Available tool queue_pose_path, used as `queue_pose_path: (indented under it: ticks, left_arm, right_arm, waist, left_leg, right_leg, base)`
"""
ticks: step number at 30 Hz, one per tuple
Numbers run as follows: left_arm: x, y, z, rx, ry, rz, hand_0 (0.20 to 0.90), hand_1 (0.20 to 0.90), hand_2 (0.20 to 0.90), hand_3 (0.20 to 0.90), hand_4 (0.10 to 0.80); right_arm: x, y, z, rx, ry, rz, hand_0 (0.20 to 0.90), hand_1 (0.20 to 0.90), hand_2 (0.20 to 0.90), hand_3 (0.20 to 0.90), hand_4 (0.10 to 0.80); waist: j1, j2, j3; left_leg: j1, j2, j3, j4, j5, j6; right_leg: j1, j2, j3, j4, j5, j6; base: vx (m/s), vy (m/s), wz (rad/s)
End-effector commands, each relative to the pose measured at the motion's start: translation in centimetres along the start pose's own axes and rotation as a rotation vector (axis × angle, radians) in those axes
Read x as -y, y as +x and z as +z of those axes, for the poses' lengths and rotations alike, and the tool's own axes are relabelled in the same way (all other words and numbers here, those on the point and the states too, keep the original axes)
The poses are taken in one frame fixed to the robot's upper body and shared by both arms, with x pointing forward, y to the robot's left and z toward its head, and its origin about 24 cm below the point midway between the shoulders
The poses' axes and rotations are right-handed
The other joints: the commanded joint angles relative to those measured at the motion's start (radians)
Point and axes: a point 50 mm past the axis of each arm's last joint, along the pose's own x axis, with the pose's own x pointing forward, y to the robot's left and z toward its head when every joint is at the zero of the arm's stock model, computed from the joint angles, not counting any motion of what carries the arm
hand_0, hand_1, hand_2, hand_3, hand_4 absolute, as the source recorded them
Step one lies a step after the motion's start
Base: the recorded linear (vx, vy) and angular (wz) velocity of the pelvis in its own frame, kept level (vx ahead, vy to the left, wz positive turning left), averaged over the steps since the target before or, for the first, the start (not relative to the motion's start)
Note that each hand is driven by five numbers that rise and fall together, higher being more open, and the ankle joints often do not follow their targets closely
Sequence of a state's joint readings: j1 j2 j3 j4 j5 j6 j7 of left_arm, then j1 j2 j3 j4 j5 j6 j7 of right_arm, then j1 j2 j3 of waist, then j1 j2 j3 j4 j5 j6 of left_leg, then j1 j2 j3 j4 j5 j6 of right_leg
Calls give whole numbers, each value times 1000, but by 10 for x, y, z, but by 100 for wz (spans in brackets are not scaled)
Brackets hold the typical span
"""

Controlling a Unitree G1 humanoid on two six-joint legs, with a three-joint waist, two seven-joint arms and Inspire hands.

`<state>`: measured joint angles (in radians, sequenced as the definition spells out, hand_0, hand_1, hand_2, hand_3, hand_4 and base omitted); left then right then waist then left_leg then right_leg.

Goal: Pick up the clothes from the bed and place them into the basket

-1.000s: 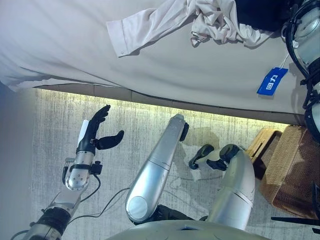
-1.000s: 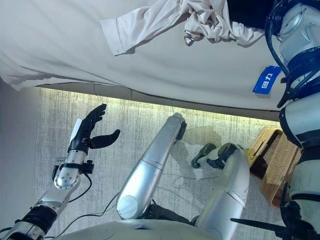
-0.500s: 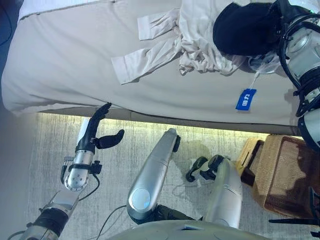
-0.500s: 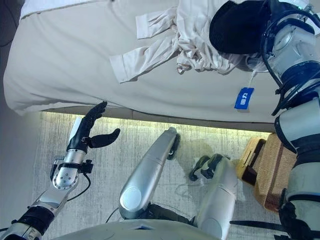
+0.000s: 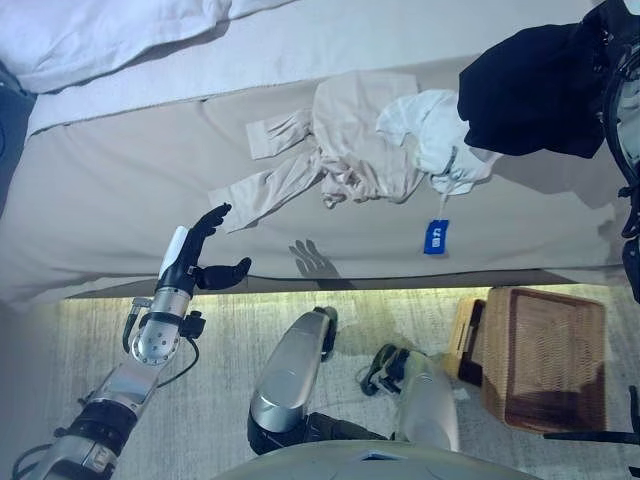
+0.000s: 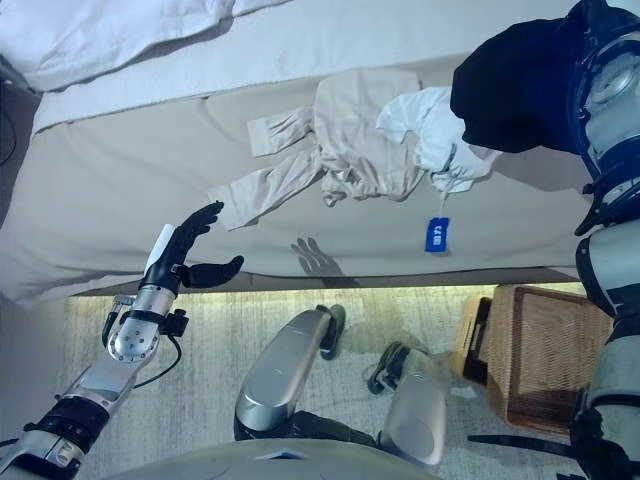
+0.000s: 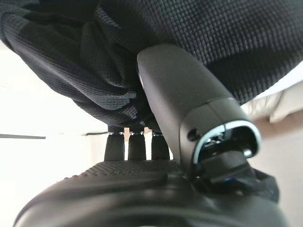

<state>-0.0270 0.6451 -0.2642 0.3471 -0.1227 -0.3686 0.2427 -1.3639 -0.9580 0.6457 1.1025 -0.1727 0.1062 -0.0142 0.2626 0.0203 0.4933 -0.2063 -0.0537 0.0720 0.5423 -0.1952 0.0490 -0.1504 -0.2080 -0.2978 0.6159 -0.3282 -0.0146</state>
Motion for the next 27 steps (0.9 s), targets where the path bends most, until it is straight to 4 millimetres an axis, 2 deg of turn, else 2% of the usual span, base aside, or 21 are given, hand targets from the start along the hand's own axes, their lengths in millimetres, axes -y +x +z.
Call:
queue_pose_path:
  ticks: [1, 5, 6, 10, 11, 14, 15, 20, 27]
  left_arm:
    - [0, -15, -12, -22, 7, -5, 900, 900, 900, 900, 800]
    - [3, -18, -20, -46, 16, -17, 900, 900, 900, 900, 800]
    - [2, -18, -21, -53, 18, -10, 900, 900, 900, 900, 800]
    - [0, -17, -22, -47, 35, 10, 900, 900, 900, 900, 800]
    - [-2, -14, -21, -39, 38, 13, 900, 900, 900, 900, 800]
    - [-6, -9, -18, -24, 58, 20, 900, 900, 900, 900, 800]
    - [-11, -6, -16, -14, 76, 24, 900, 900, 900, 900, 800]
    - [-18, 3, -16, -18, 101, 57, 900, 900, 900, 900, 800]
    - [-12, 9, -18, -18, 108, 31, 900, 900, 900, 900, 800]
  right_arm:
    - [36, -7, -15, 57, -25, -144, 300, 300, 300, 200, 100]
    - [34, -11, -24, 60, -34, -131, 300, 300, 300, 200, 100]
    - [31, -14, -28, 75, -36, -123, 300, 300, 300, 200, 100]
    - [20, -20, -38, 88, -40, -106, 300, 300, 300, 200, 100]
    - [15, -24, -46, 83, -43, -100, 300, 300, 300, 200, 100]
    - [5, -31, -60, 71, -36, -87, 300, 300, 300, 200, 100]
    - [-2, -38, -70, 48, -29, -75, 300, 300, 300, 200, 100]
    - [-31, -57, -101, 8, -12, -4, 300, 300, 300, 200, 100]
    - [-62, -79, -132, -68, 24, 135, 300, 300, 300, 200, 100]
  waist:
    - [-52, -54, -267]
    - [-94, -69, -317]
    - [-119, -70, -336]
    - [-161, -70, -372]
    - [-184, -67, -386]
    - [-214, -64, -401]
    - [-236, -62, -409]
    - [-300, -61, -428]
    - [-374, -50, -449]
  left_leg:
    - [54, 107, 5, -135, 48, -67]
    - [131, 114, 35, -255, 75, -77]
    - [166, 116, 52, -302, 85, -80]
    - [211, 119, 82, -391, 115, -84]
    - [233, 123, 96, -426, 125, -87]
    - [253, 125, 108, -468, 134, -88]
    - [266, 128, 118, -490, 137, -87]
    - [303, 135, 145, -551, 143, -82]
    - [331, 142, 192, -558, 128, -81]
  right_leg:
    - [103, 46, -24, -226, 134, -6]
    - [150, 54, 3, -348, 188, 27]
    - [163, 61, 21, -386, 206, 41]
    - [175, 64, 44, -459, 253, 70]
    - [179, 64, 60, -486, 271, 84]
    - [180, 67, 93, -517, 291, 98]
    - [176, 72, 114, -527, 298, 105]
    - [167, 91, 173, -559, 318, 117]
    - [151, 113, 248, -581, 337, 123]
  base:
    - [102, 14, -11]
    - [61, 28, -15]
    - [11, 31, -30]
    - [13, 19, -34]
    - [12, 9, -47]
    - [-20, -6, -37]
    - [-56, -11, -38]
    - [-60, -19, -29]
    - [-34, -19, -41]
